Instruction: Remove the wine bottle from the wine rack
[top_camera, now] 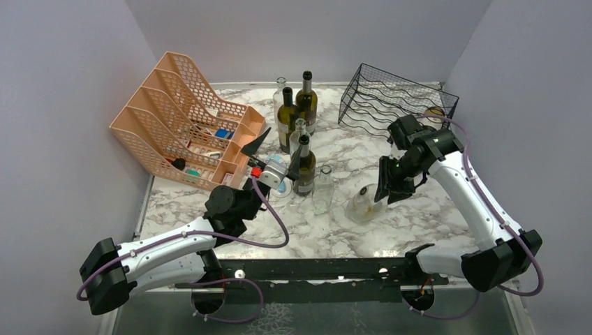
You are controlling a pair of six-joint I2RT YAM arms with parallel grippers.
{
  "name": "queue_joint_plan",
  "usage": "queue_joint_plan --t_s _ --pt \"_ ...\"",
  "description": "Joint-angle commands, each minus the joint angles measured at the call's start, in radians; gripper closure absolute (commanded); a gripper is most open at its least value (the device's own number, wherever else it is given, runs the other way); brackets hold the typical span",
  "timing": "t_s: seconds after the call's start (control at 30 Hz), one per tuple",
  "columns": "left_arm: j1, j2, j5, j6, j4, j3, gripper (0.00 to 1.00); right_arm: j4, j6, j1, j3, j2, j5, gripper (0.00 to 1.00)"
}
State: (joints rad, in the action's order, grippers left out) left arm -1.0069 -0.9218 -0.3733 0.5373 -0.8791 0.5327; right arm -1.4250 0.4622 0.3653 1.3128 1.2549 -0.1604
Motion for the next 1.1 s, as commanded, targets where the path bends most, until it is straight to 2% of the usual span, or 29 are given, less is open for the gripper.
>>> queue_joint_plan --t_s 0.0,0.37,0.6,0.93,1.07 --pt "0.006 -0.008 0.014 -0.019 0.0 0.026 0.11 0.015 0.095 0.101 0.067 0.023 0.069 0.95" --pt "0.006 -0.01 0.01 -0.018 0.002 0.027 0.11 0.015 0.191 0.246 0.099 0.115 0.188 0.94" --pt "0.007 -0.011 0.004 -0.017 0.004 0.028 0.11 0.029 0.189 0.277 0.116 0.168 0.222 0.73" --pt "0.005 0.007 0.005 -0.005 0.008 0.031 0.11 0.089 0.14 0.287 0.179 0.138 0.185 0.31" --pt "0.005 0.021 -0.002 0.004 0.014 0.035 0.07 0.088 0.108 0.286 0.248 0.114 0.23 0.18"
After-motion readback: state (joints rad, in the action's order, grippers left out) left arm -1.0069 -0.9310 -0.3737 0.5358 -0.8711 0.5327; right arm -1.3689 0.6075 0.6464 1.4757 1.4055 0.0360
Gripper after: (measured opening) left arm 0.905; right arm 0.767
